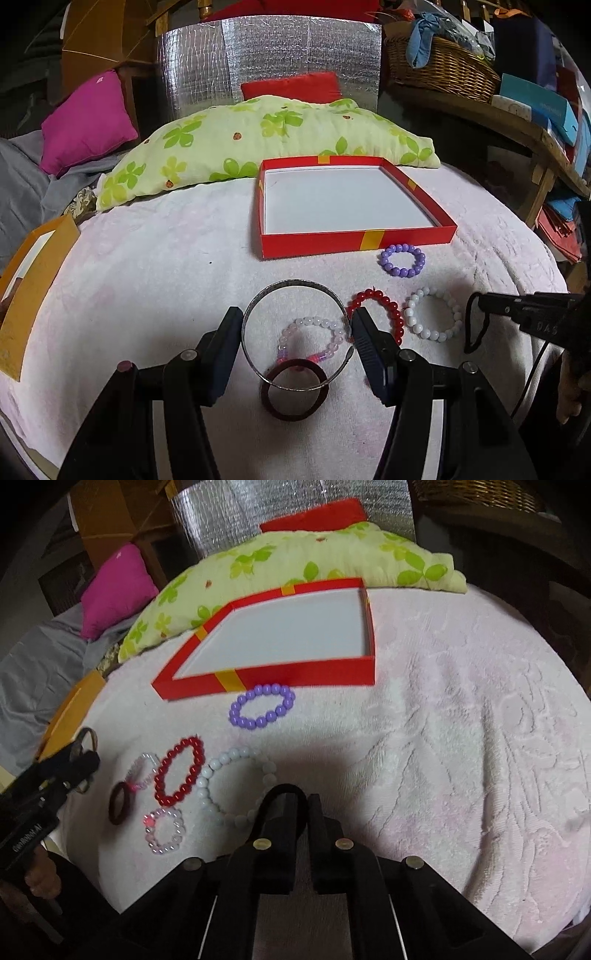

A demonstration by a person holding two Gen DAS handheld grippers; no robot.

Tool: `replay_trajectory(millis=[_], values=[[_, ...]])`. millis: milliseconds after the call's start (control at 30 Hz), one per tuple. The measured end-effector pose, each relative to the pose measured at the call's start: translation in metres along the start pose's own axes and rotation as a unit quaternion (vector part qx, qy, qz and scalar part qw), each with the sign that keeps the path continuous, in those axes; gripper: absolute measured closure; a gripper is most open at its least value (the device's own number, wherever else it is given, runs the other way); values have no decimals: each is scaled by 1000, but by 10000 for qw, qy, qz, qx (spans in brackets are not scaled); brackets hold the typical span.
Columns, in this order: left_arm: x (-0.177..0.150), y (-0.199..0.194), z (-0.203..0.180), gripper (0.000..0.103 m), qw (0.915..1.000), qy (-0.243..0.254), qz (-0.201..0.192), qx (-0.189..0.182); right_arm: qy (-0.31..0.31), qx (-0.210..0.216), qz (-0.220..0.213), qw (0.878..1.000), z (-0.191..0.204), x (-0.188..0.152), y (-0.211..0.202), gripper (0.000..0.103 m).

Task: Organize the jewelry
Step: 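Carry the silver bangle and black cord loop into the red tray and open both tools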

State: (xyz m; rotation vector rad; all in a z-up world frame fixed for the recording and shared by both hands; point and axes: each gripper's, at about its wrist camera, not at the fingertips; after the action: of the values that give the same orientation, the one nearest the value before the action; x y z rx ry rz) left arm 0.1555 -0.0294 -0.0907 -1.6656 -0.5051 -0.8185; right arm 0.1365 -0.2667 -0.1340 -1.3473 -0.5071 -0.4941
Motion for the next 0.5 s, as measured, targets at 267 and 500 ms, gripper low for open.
replay_trajectory(millis=[267,500], values=[[28,4,-10,41,9998,172,-83,-36,32,23,-442,9990,-1,35,-20,97],[82,29,-21,41,9990,308,-309,-74,72,-26,-708,9975,-11,104,-6,97]])
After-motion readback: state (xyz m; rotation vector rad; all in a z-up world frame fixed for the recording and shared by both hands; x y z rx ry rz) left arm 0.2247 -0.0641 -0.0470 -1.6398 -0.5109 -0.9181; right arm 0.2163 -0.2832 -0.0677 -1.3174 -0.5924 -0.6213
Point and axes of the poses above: each gripper's, at about its wrist camera, not at the fingertips, and y roughly the way its jaws point, z to its left, x to its top, and after that the axes turned 8 degrees about -y, right-handed
